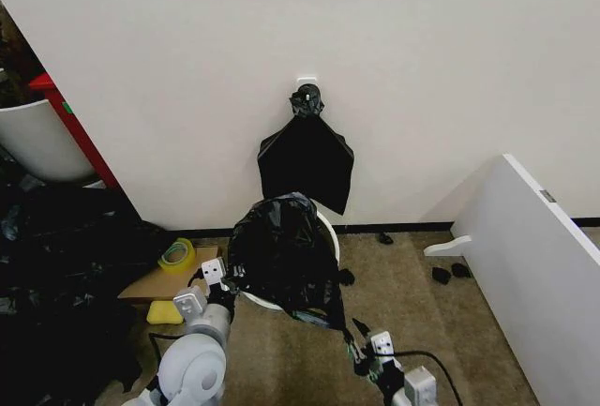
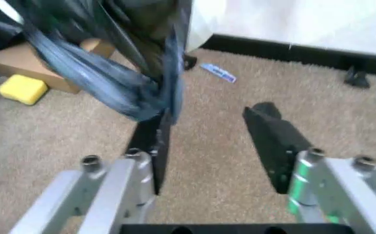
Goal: Place the garbage bag over the trash bin.
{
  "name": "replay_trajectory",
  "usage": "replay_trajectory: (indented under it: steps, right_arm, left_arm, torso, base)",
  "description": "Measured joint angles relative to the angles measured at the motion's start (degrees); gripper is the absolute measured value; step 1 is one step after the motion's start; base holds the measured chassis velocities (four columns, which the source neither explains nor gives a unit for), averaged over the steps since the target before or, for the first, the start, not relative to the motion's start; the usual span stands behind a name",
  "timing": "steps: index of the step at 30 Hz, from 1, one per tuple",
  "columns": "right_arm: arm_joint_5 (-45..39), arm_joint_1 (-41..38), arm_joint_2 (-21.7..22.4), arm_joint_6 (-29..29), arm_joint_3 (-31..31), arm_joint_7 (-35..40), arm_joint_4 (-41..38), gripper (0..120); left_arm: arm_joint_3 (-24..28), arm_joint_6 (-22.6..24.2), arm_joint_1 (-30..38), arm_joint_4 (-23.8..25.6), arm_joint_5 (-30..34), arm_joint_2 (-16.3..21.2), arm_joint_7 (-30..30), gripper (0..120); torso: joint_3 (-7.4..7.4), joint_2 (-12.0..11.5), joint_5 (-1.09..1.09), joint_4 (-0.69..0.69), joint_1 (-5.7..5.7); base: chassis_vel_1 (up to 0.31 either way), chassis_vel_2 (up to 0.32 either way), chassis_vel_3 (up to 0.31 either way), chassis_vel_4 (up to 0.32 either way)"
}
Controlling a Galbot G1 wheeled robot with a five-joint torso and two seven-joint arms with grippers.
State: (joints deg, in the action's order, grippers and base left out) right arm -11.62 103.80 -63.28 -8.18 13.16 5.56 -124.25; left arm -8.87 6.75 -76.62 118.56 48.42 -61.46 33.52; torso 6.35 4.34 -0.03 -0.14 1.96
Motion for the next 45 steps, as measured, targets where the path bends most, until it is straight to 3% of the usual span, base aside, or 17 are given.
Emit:
replay_trajectory:
  steps: [7,15,22,33,37,45]
  right_arm:
    - [0.7,3.3,0.0,0.0,0.4,0.5,-7.7,72]
    - [1.4,-1.1,-2.2,1.8,-0.3,0.6,-9.7,98]
    - [1.3,-5.9,-4.2,1.9,-0.4,0.1,-5.2,100]
    - [0.0,-8.6,-4.6,1.4,-0.7,0.2,-2.1,64]
    - [-1.2,-9.3,-4.5,1.8,-0.4,0.9,-1.2,43]
    - [-2.1,-9.3,-4.6,2.0,-0.7,1.1,-1.0,20]
  left_arm:
    - [0.0,-0.2,1.1,-0.6,0.0,0.1,0.0,1]
    - [0.9,0.0,0.0,0.0,-2.5,0.7,-1.2,1]
    - [2.3,0.3,-0.5,0.2,-4.8,0.4,-2.5,1]
    - [2.3,0.4,-1.1,0.8,-5.3,0.4,-3.3,1]
    - [2.3,0.4,-1.3,0.8,-6.0,0.5,-3.6,1]
    - [2.4,0.4,-1.3,0.6,-6.0,0.6,-3.7,1]
  torso:
    - [0.0,0.0,-0.01,0.0,0.0]
    - [0.0,0.0,0.0,0.01,0.0]
    - [0.0,0.0,0.01,0.0,0.0]
    - [0.0,0.0,0.0,0.0,0.0]
    - [0.0,0.0,-0.01,0.0,0.0]
    - [0.0,0.0,0.0,0.0,0.0]
  base:
    - [0.0,0.0,0.0,0.0]
    - [0.0,0.0,0.0,0.0]
    - [0.0,0.0,0.0,0.0]
    - [0.0,0.0,0.0,0.0]
    - [0.0,0.0,0.0,0.0]
    - [0.0,0.0,0.0,0.0]
